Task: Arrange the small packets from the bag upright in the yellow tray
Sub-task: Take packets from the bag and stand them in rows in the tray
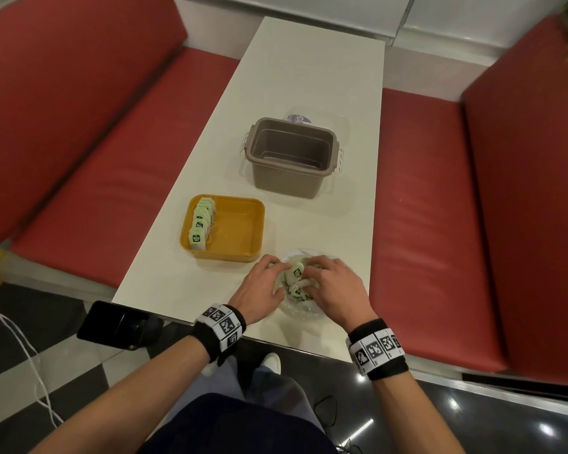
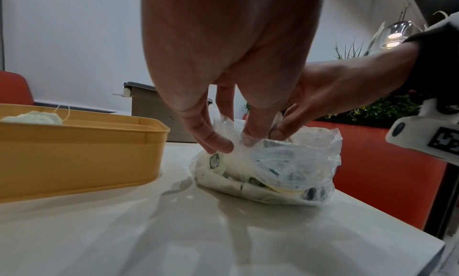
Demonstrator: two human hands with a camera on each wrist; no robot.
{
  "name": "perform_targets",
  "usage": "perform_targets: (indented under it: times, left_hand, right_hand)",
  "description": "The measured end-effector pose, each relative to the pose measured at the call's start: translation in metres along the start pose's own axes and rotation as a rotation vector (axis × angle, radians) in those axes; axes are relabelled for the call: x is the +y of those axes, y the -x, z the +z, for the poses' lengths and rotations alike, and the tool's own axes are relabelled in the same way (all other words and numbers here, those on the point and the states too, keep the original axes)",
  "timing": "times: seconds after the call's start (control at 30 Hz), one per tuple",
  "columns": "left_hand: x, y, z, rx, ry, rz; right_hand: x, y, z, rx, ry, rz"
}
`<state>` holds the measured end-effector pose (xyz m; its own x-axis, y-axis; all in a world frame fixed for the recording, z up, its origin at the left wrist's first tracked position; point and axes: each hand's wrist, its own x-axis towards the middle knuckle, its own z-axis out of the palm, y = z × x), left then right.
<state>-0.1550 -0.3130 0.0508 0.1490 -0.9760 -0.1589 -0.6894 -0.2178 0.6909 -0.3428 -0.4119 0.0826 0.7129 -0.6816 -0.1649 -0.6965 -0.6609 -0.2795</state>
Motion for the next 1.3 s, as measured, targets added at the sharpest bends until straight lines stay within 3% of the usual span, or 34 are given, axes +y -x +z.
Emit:
perform_targets:
  times: [0.13,0.27,0.43,0.53,0.67,0.77,0.9,1.07,1.2,1.3]
  left_hand:
    - [0.001,-0.001,-0.001,-0.001,0.020,-0.003]
    - [0.004,-0.001,-0.002,0.013,0.028,0.003]
    - [0.004,-0.004,-0.008,0.064,0.098,0.020]
    - [0.007,-0.005,-0.015,0.103,0.184,0.052]
    - [0.013,-0.008,-0.027,0.172,0.305,0.025]
    - [0.018,-0.011,-0.036,0.208,0.377,0.023]
    - [0.033,-0.015,-0.055,0.261,0.582,-0.047]
    - [0.061,-0.021,-0.082,0.210,1.058,-0.054]
    - [0.074,-0.017,-0.094,0.159,1.427,0.011]
    - [0.071,-0.017,-0.094,0.160,1.526,-0.040]
  right_hand:
    - [0.008,0.002,-0.002,0.095,-0.324,0.067]
    - [0.013,0.003,0.000,0.097,-0.468,0.149]
    - [0.016,0.008,-0.017,0.199,-0.624,0.218]
    - [0.019,0.012,-0.031,0.259,-0.674,0.229]
    - [0.021,0.013,-0.032,0.195,-0.670,0.306]
    - [0.016,0.018,-0.046,0.230,-0.696,0.313]
    - [-0.001,0.022,-0.096,0.344,-0.833,0.284]
    - [-0.042,0.013,-0.147,0.452,-1.126,0.176]
    - [-0.076,-0.007,-0.132,0.437,-1.216,0.179]
    - [-0.099,-0.022,-0.103,0.388,-1.211,0.189]
